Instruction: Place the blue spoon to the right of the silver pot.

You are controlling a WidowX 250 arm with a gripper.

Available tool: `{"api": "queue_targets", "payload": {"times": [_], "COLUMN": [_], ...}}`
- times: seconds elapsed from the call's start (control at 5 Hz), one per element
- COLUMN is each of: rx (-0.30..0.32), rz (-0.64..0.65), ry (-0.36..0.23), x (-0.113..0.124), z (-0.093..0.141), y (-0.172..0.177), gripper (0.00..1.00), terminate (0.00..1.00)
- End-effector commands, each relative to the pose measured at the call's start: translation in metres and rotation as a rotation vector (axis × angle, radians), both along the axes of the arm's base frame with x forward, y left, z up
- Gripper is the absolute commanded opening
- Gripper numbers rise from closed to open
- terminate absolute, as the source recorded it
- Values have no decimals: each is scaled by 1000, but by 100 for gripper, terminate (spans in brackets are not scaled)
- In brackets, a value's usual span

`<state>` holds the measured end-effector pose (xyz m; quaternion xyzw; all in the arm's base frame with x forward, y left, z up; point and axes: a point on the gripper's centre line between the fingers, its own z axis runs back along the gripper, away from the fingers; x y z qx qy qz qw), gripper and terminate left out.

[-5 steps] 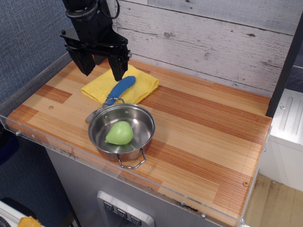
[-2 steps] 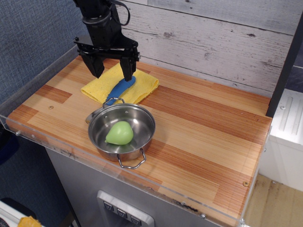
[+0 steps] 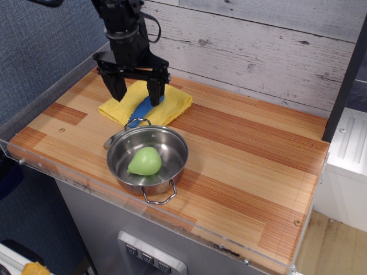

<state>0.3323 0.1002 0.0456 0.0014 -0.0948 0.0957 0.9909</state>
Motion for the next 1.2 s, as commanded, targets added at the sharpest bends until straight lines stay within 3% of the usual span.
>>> {"api": "queue_targets", "payload": {"times": [0.0, 0.6, 0.8, 1.0], "rx": [27, 33, 32, 36], "rz": [-7, -16, -10, -9], "ry": [-40, -13, -20, -20], "x": [11, 18, 16, 15], "z": [1, -14, -17, -16], "y": [0, 2, 4, 3], "gripper": [100, 100, 0, 0], "terminate": [0, 0, 0, 0]}}
